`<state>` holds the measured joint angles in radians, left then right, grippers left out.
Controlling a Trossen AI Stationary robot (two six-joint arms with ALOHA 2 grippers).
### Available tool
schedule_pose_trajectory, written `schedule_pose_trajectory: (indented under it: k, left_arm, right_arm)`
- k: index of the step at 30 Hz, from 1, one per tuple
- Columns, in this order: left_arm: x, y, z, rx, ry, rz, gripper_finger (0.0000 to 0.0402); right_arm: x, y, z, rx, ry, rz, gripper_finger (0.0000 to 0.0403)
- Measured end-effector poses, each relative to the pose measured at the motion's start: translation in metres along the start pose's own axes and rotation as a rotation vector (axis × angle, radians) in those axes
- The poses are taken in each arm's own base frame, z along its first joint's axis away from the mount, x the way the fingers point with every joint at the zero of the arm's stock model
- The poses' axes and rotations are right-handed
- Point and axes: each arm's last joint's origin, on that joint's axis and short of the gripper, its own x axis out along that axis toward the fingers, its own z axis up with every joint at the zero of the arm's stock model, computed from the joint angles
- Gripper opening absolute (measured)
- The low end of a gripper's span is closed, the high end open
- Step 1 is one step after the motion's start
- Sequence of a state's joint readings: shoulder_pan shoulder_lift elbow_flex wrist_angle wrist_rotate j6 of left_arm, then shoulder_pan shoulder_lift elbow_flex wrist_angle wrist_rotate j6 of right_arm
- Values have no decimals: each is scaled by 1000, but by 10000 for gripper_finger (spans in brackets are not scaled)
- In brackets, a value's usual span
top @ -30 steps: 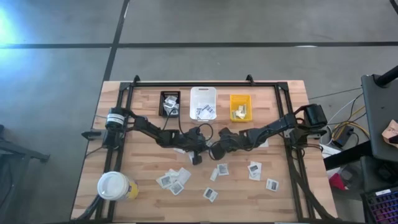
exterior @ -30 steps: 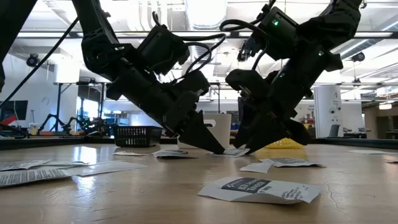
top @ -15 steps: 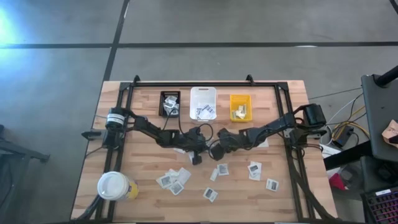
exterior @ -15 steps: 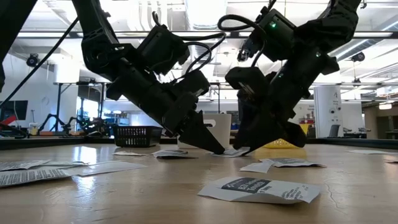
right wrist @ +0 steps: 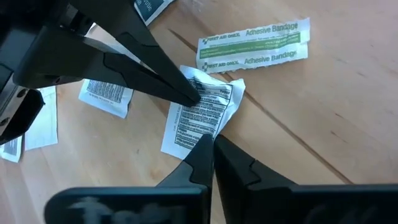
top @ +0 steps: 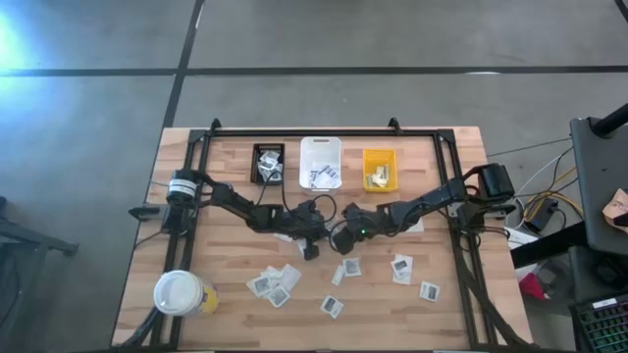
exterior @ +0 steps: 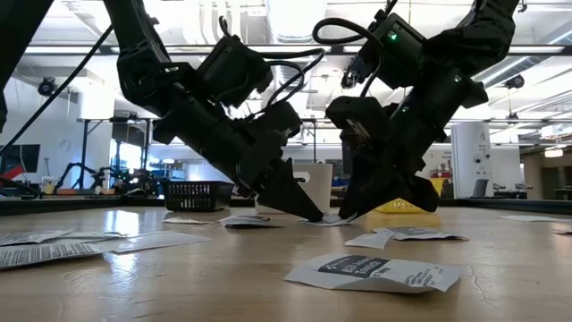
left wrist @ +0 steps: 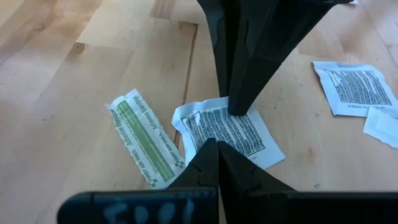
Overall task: Pick & Place First Aid Supplies
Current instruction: Put the towelette pack into the black basket
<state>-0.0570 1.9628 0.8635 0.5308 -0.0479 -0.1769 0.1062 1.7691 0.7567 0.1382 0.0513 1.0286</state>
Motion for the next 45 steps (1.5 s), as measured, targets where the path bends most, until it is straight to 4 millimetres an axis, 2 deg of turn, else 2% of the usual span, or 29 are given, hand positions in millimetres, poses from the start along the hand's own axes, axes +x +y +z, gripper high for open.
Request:
schedule_pose_trajectory:
  k: [15,18,23,27,31,39,45]
  left_arm:
    - [-13,-2,15,-5,-25,-6,7]
    - [-14,-2,14,-3,0,-2,27]
    - [-20,-1,14,-3,50,7,85]
    - [-32,-2,22,4,68,8,130]
    - [-49,-4,33,11,71,7,152]
    - [-87,-6,58,18,27,-3,152]
    - [-105,-9,63,-23,1,-74,152]
  right_arm:
    - [-1,0,0,-36,3,4,8]
    - [-2,1,0,-43,4,9,8]
    - [-8,6,0,-75,-4,31,8]
    - [-10,7,0,-91,-1,29,8]
    - [-11,8,-1,-105,4,32,8]
    - [-20,18,-8,-181,6,70,8]
    - [-32,31,-15,-272,-35,111,8]
